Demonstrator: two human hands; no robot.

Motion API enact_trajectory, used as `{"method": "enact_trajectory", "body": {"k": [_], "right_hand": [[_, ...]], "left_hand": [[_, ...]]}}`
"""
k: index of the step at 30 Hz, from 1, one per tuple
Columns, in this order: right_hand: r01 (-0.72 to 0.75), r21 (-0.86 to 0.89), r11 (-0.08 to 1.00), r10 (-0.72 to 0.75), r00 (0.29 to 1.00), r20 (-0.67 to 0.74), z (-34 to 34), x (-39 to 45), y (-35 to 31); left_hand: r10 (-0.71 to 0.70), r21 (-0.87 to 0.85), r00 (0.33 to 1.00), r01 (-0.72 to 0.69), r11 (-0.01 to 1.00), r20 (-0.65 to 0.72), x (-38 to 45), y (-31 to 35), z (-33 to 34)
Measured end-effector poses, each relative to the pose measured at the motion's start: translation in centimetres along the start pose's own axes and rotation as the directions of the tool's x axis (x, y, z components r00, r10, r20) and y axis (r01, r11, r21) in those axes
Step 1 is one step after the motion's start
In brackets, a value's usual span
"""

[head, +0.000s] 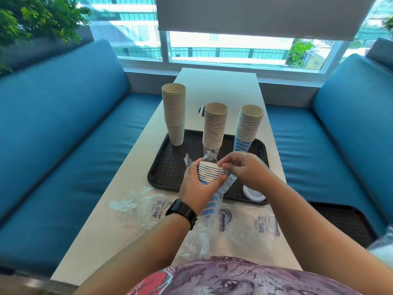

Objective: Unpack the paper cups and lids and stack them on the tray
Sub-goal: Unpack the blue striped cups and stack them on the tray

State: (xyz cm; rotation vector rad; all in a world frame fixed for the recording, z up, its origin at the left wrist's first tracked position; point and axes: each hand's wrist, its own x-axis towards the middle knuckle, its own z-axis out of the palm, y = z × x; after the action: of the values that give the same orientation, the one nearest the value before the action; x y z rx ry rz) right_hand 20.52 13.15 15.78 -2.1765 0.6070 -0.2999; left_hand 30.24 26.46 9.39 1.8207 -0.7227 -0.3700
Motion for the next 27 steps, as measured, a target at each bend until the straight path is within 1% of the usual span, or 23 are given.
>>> {"method": "enact_trajectory", "body": {"k": [7,21,24,27], "right_hand": [[0.002,0.001,1.000,-0.002,1.000,0.019,0.34,-0.49,0.26],[0.059,-0.061,0.996,-0.061,0.998,-0.028,0.72,-0.60,0.27],[0.059,-0.037,0.998,-0.062,0.996,-0.060,0.86,-0.50,0.40],[0.062,0.020,0.998,-0.059,0.989,-0.137,0.63,-0.23,0.69]], "left_hand": [[-0.005,0.030,1.000,0.005,1.000,-0.003,0.04,-0.30,-0.01],[-0.003,0.024,1.000,0.003,1.000,0.007,0.13,-0.36,0.05],[-0.001,0.012,1.000,0.001,1.000,0.002,0.13,-0.45,0.07],[-0.005,-0.009,1.000,0.005,1.000,0.018,-0.05,-0.89,0.15]]}}
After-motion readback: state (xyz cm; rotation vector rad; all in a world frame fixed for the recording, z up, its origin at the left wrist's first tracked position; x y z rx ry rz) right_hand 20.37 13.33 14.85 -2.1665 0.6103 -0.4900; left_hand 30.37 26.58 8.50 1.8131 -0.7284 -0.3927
